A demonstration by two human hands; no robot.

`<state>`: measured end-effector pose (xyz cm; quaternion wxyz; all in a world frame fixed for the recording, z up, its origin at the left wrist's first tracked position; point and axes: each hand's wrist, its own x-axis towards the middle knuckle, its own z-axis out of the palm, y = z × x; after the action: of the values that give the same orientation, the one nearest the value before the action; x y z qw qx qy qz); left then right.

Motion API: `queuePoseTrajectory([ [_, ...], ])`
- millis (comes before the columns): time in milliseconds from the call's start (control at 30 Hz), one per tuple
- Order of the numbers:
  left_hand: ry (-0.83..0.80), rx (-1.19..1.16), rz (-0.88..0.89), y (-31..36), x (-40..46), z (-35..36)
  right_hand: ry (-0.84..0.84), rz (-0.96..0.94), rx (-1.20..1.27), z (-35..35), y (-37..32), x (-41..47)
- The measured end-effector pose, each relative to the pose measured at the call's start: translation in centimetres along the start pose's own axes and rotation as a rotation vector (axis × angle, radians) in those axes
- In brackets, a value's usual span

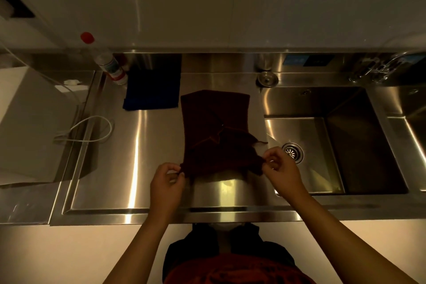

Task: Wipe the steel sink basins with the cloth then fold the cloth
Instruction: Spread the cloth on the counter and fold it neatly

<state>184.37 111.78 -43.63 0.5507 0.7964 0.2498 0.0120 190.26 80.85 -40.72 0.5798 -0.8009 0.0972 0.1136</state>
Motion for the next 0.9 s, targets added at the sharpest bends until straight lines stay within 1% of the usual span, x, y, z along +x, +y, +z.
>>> queuePoseTrajectory([
  [67, -0.089, 0.151, -0.027, -1.2, -0.3, -0.2, -0.191, 0.029, -0.238, -0.8, 1.4, -0.8],
  [133, -0.268, 0.373, -0.126, -2.4, -0.6, -0.1, -0.45, 0.117, -0.559, -1.0, 3.7, -1.7],
  [167, -0.344, 0.478, -0.17, -3.1, -0.9, 0.0, -0.529, 0.165, -0.69, -0.8, 4.8, -2.2],
  [200, -0.387, 0.564, -0.197, -3.6, -1.2, 0.1, -0.551, 0.195, -0.776, -0.6, 5.8, -2.5],
  [233, -0.396, 0.621, -0.211, -4.0, -1.6, 0.1, -0.529, 0.213, -0.823, -0.3, 6.4, -2.8],
  [300, -0.361, 0.665, -0.211, -4.1, -1.9, 0.3, -0.439, 0.236, -0.835, 0.2, 6.7, -2.9],
  [400, -0.328, 0.606, -0.147, -3.4, -1.5, 0.9, -0.337, 0.224, -0.796, 0.6, 6.0, -2.1],
  [567, -0.308, 0.545, 0.121, -1.8, 1.6, 3.3, -0.228, 0.072, -0.714, 1.2, 4.4, 1.8],
  [667, -0.299, 0.607, 0.263, -0.4, 4.0, 5.4, -0.168, -0.011, -0.714, 2.1, 3.5, 5.3],
  [767, -0.326, 0.705, 0.319, 0.1, 6.3, 7.1, -0.137, -0.087, -0.74, 2.9, 2.9, 8.5],
  [833, -0.361, 0.766, 0.327, -0.1, 7.4, 7.7, -0.149, -0.113, -0.78, 3.1, 2.7, 10.1],
  [900, -0.368, 0.783, 0.334, -0.5, 7.8, 8.0, -0.188, -0.1, -0.816, 3.3, 2.8, 11.0],
])
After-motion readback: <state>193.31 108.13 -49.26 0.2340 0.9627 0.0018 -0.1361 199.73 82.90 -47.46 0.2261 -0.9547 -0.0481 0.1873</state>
